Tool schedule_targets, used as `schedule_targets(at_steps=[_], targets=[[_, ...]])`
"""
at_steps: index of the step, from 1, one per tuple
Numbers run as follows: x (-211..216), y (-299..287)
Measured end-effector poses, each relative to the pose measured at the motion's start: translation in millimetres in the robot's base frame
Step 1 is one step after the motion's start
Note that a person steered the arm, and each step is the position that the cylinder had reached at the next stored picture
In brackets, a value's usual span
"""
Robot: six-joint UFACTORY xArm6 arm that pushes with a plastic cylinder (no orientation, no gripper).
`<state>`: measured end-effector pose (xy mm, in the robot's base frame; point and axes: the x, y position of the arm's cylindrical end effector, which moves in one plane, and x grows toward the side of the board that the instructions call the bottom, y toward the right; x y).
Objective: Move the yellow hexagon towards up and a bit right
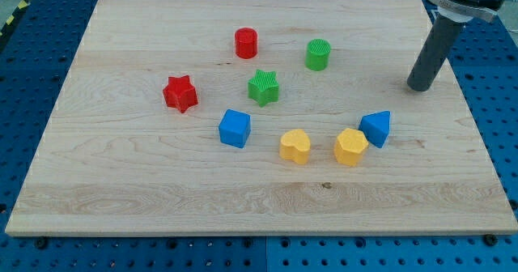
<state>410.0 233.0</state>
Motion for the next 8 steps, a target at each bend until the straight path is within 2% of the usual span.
schedule_targets(at_steps=[2, 3, 4, 5, 6, 7, 8], targets=[[1.4, 13.8], [24.2, 67.9], [88.6, 73.7], [162.0, 33.6], [165.2, -59.4], [146.0, -125.8], [144.2, -125.8]])
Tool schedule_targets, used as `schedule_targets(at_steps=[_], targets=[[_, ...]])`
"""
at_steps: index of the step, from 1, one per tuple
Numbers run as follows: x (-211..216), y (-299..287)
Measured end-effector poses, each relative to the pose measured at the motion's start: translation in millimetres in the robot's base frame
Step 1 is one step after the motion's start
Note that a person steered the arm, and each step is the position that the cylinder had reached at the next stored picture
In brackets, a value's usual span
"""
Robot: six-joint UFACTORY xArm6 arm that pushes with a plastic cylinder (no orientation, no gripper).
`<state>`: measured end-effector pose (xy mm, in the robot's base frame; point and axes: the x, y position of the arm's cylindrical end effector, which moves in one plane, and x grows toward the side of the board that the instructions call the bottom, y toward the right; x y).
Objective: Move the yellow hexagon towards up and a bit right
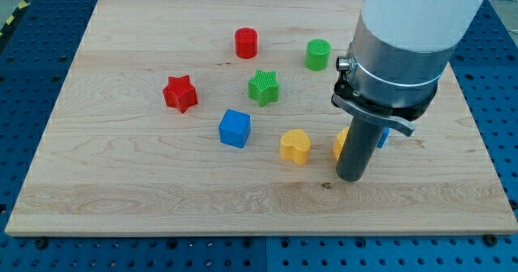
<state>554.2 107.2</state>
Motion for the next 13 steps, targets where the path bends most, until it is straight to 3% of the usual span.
schedule_targets(at_steps=[8, 10, 12, 13], targets=[[-159.8, -1.7], [-120.8, 6.7], [-140.9, 20.7], [-124.6, 57.7]])
